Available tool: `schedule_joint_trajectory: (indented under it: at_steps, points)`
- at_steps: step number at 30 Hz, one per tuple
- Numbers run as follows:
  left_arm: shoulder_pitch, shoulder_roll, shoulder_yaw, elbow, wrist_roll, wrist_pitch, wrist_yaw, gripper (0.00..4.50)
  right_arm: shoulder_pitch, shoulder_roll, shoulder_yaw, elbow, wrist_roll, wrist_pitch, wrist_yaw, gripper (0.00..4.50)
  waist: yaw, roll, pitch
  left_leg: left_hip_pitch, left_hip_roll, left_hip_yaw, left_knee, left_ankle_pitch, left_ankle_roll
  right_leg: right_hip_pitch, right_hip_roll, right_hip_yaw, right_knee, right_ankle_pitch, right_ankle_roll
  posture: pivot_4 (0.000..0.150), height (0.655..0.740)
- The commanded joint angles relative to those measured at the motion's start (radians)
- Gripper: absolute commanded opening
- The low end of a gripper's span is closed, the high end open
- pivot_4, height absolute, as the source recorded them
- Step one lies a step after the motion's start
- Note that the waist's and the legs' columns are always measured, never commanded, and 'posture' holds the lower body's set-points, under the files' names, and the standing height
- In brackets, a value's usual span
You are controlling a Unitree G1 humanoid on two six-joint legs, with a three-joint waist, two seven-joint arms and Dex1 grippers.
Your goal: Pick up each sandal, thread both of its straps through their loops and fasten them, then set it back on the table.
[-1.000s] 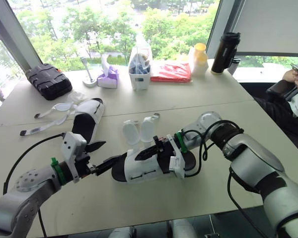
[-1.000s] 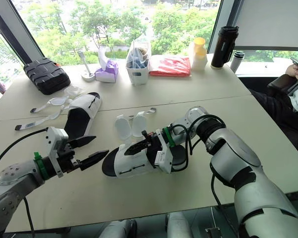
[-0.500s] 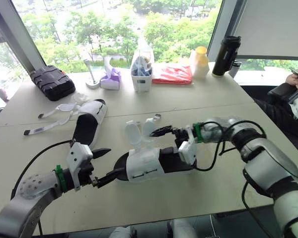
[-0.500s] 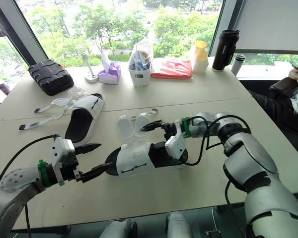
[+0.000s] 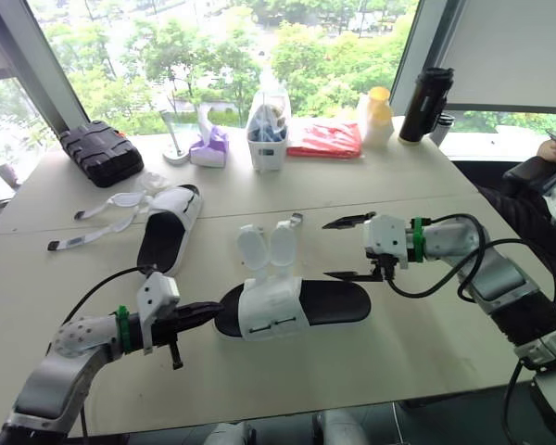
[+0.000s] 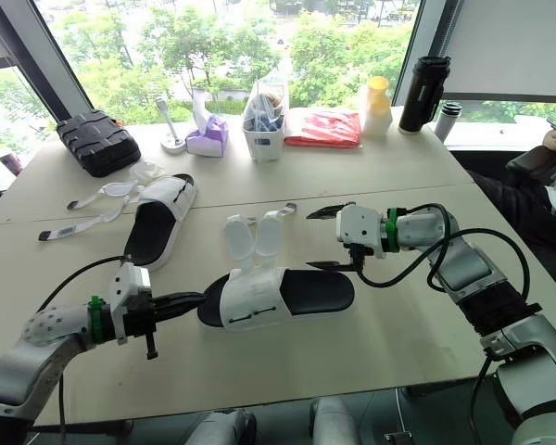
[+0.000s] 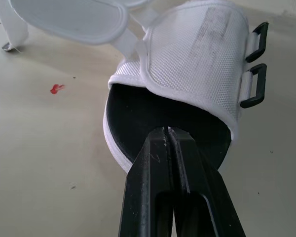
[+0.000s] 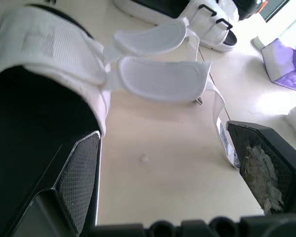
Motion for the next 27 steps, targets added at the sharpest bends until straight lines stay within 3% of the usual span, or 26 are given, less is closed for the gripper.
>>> schedule_joint_trajectory:
  at_steps: [1,20,27]
  points:
    - [-0.045,-0.008,-0.025,0.033,0.021,-0.019,-0.022,0.11,0.004,0.02,-0.07,-0.059,-0.005,0.051,0.003,4.5,0.005,0.0,0.0,0.0,0.0,0.0,0.0,0.0,0.0,0.0,0.0,0.0,0.0,0.0,0.0,0.15,0.74]
    - [-0.216,-0.121,-0.192,0.12,0.111,0.014,-0.038,0.11,0.06,0.095,-0.157,-0.153,-0.056,0.173,0.019,4.5,0.01,0.0,0.0,-0.001,-0.001,0.0,0.0,0.0,0.0,0.0,-0.002,-0.001,-0.002,0.002,0.003,0.15,0.74]
    - [-0.196,-0.144,-0.203,0.119,0.121,0.006,-0.037,0.11,0.039,0.143,-0.2,-0.14,0.029,0.402,0.016,4.5,0.009,0.0,0.0,-0.002,-0.002,-0.001,0.0,0.0,0.0,0.002,-0.002,0.0,-0.006,0.004,0.007,0.15,0.74]
